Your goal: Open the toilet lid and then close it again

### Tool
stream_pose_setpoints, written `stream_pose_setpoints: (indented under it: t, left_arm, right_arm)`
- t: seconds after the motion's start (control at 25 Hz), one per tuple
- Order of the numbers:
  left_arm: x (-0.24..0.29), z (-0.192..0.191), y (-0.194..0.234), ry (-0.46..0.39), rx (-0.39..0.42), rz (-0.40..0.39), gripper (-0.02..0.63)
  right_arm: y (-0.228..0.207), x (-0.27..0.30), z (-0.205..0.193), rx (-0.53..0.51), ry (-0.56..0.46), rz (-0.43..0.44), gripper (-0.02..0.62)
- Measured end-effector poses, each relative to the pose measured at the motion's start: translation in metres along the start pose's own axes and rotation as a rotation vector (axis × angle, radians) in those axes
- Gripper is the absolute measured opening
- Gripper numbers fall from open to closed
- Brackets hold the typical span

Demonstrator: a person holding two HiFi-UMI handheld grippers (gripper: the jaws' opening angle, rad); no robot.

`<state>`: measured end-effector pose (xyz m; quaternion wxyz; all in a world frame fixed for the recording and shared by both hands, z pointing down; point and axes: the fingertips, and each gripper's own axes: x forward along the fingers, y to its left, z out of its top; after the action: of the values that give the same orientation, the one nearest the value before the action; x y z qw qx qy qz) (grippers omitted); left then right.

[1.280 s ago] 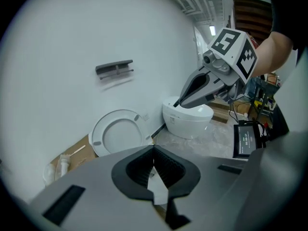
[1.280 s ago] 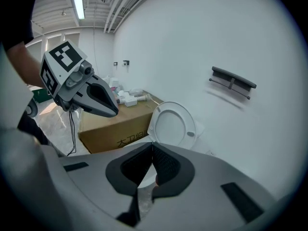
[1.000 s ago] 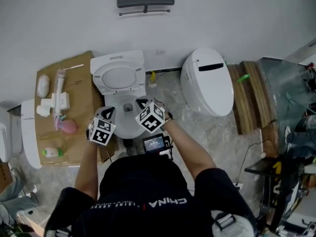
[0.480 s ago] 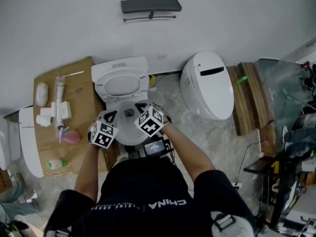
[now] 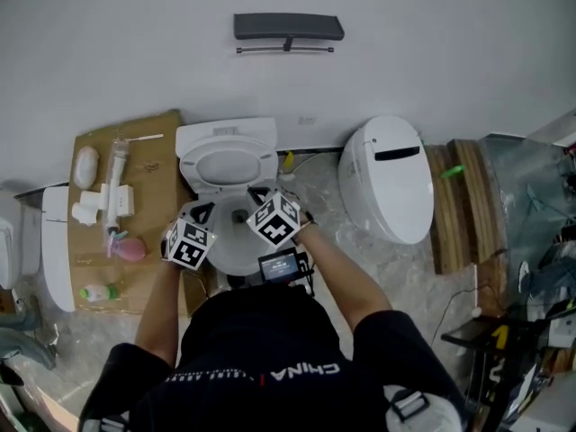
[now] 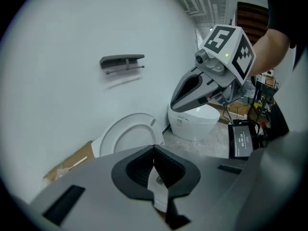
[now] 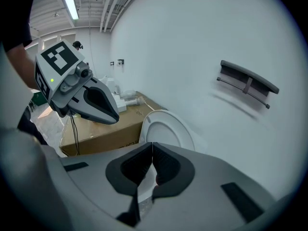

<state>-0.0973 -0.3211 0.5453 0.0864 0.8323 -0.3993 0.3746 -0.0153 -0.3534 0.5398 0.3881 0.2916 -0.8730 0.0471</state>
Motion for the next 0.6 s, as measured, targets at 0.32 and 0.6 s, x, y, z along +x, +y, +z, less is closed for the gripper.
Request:
stream_pose_setpoints:
  t: [0.32,0.6]
  left_arm:
    - [0.016,0.001,0.012,0.031,0.003,0.03,0.011]
    - [0.045,0.017,0.045,0.043,-0.02,0.009,0.013]
  right_arm:
    - [-0.016,0.012,0.002,0.01,-0.023,0.032,0.015]
    - [-0.036,0.042,0.014,-0.038,-0.006,0.095,0.016]
